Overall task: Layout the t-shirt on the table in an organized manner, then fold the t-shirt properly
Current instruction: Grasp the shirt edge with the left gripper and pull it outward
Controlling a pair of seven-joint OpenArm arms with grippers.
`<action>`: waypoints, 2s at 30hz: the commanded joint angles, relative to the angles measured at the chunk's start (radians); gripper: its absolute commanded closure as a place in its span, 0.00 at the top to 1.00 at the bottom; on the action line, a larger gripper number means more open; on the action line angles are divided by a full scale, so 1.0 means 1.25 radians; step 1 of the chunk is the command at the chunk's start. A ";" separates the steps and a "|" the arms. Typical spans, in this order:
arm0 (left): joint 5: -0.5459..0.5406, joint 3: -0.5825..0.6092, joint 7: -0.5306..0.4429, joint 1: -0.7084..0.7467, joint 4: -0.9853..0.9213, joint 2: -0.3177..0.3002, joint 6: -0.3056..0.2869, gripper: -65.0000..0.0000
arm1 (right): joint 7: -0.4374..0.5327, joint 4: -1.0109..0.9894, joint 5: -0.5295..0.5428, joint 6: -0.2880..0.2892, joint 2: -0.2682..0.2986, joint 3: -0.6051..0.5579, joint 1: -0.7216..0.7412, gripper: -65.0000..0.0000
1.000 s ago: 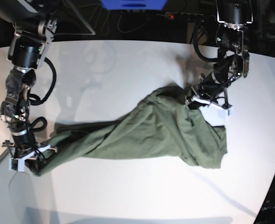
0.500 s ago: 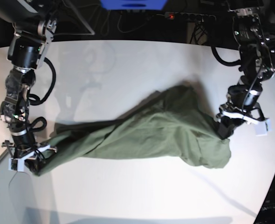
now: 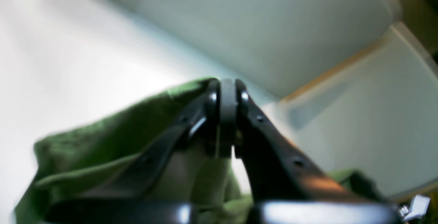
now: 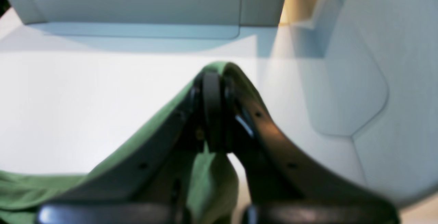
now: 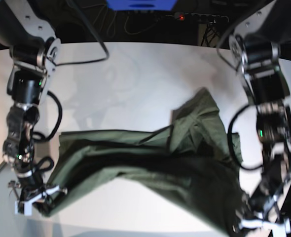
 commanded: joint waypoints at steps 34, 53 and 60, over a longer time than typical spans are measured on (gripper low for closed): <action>-0.036 0.040 0.101 0.026 0.209 -0.030 -0.008 0.00 | 0.013 0.177 0.100 0.002 0.046 0.084 -0.113 0.00; -0.252 -0.224 0.102 0.643 0.302 -0.003 -0.008 0.00 | 0.041 0.176 0.111 0.002 0.072 0.084 -0.334 0.00; -0.276 -0.252 0.107 0.693 0.279 -0.003 -0.009 0.01 | -0.022 0.181 0.111 0.002 0.109 0.083 -0.320 0.07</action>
